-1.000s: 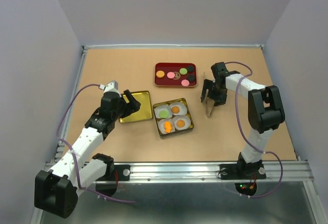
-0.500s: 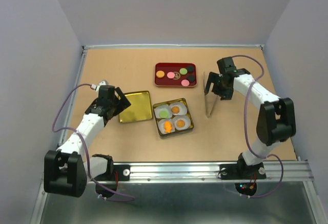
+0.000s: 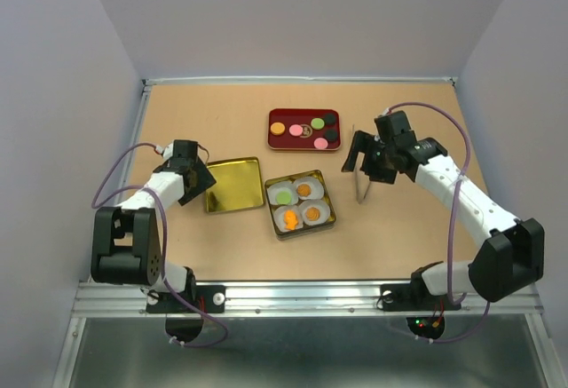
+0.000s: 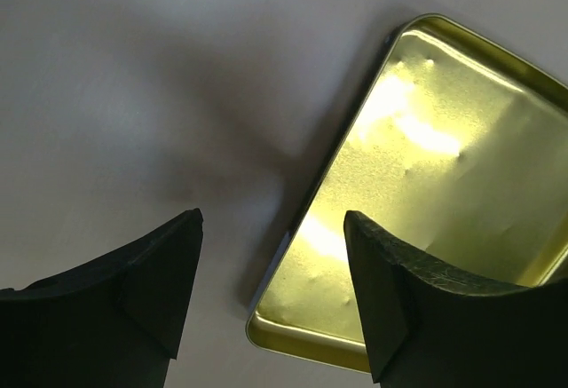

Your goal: Pack the cookies

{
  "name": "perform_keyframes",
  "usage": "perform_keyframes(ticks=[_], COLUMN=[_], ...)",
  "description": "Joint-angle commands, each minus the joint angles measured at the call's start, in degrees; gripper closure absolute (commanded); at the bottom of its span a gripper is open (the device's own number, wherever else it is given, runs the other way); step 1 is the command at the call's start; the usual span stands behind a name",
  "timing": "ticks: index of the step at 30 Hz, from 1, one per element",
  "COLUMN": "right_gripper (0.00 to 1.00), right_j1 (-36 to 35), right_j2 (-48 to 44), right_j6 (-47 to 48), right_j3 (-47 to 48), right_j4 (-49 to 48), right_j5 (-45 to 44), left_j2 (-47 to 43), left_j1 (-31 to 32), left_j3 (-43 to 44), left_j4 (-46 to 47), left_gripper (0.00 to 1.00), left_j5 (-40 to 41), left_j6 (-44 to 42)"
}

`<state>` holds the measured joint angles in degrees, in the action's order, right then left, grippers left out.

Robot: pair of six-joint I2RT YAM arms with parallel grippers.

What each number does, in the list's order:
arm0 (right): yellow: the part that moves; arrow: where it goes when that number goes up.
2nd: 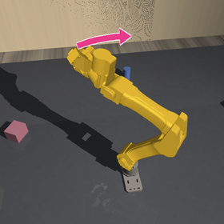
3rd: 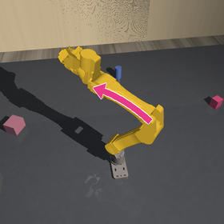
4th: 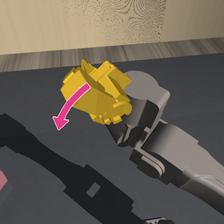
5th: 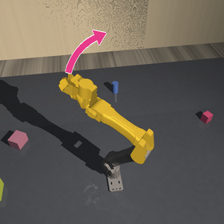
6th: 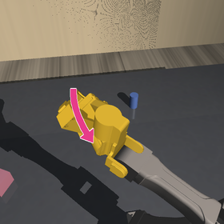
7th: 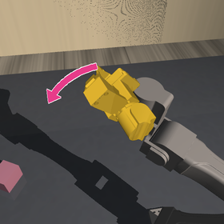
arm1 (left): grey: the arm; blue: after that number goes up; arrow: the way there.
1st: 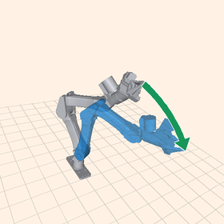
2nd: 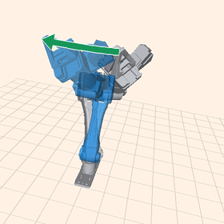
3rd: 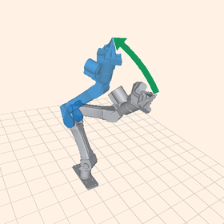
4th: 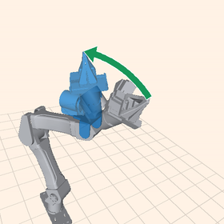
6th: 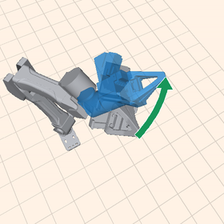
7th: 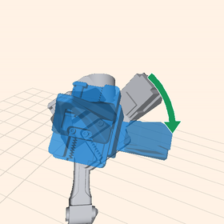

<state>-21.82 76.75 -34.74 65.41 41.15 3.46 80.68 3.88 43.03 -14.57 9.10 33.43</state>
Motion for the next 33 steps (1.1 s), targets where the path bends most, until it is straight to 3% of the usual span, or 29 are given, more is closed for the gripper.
perform_keyframes(ticks=[1,6,9,16,17,21,27,33], right_gripper=[0.08,0.08,0.08,0.08,0.08,0.08,0.08,0.08], right_j1=[0.0,-0.1,-0.1,-0.1,-0.1,-0.1,-0.1,-0.1], right_j2=[-0.1,-0.7,-0.5,0.2,0.2,0.0,-2.1,-3.3], right_j6=[0.0,0.0,0.3,1.3,1.5,1.8,2.1,2.5], right_j3=[-2.0,-4.0,-4.6,-6.3,-6.4,-6.7,-5.0,0.1], right_j4=[-0.8,-1.5,-1.8,-2.3,-2.3,-2.5,-2.3,-3.6], right_j5=[2.2,2.5,2.7,2.4,2.3,2.3,1.5,9.4], left_j2=[1.0,3.0,3.6,5.8,6.0,8.0,4.4,-5.1], left_j1=[-0.4,-0.4,-0.5,-0.4,-0.4,-0.4,-0.4,-0.4], left_j3=[-0.6,-0.8,-1.3,-1.5,-1.4,0.1,2.7,7.7], left_j4=[3.1,4.7,5.5,6.8,7.1,6.8,3.7,-2.7], left_gripper=[0.25,0.36,0.51,0.62,0.66,1.00,1.00,1.00], left_j5=[2.1,1.0,0.7,-0.8,-1.0,-2.9,-3.4,-0.8], left_j6=[-0.8,-1.4,-1.6,-1.6,-1.7,-3.2,-4.2,-6.9])
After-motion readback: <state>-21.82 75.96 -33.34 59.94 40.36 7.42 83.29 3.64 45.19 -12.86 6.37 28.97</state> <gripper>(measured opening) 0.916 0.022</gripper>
